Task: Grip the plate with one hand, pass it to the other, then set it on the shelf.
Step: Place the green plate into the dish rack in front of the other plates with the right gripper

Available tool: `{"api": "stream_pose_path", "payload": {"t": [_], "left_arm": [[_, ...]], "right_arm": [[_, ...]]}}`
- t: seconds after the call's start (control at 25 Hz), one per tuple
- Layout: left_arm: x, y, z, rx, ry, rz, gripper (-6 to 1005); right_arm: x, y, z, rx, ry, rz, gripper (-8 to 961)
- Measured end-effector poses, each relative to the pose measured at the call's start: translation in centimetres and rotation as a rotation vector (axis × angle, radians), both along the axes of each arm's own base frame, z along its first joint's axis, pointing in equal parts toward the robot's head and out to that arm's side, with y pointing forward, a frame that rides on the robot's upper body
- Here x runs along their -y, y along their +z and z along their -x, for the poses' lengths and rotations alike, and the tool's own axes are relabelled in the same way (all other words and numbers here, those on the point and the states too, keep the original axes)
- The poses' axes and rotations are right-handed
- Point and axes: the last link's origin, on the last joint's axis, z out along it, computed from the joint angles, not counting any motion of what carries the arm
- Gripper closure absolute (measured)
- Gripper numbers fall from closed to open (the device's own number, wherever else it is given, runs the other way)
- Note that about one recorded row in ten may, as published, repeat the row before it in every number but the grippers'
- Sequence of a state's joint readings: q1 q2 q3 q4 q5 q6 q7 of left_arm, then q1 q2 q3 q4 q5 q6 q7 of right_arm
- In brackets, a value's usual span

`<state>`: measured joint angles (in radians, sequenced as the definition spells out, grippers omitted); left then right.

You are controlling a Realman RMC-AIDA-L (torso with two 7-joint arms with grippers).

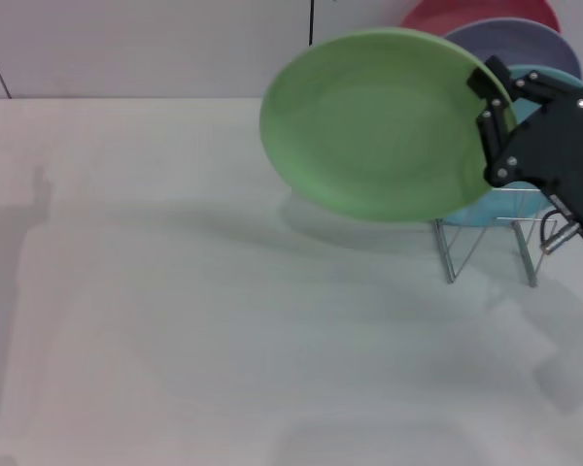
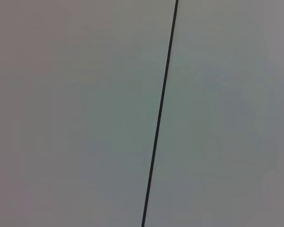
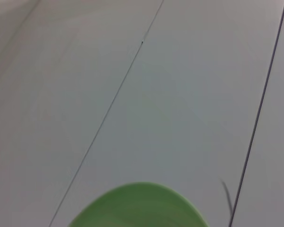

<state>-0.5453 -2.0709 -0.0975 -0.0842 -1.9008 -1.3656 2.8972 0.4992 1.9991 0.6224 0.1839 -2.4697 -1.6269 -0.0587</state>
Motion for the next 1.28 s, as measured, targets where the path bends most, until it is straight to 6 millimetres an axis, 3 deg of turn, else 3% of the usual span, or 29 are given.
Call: {"api": "stream_pose_path", "payload": {"t": [0.48,1.28], "left_arm": [[0.3,-1.2,-0.5,0.053,0.001,0.014,331],[0.5,-2.1,-0.9,0.084,-0.001,0.03,331]], "right_arm": [[-0.4,3.1,-1.4,0.042,0.043,0.0,897],[-1.2,5.1,-2.3,0.086,0.032,-0.007,896]]}}
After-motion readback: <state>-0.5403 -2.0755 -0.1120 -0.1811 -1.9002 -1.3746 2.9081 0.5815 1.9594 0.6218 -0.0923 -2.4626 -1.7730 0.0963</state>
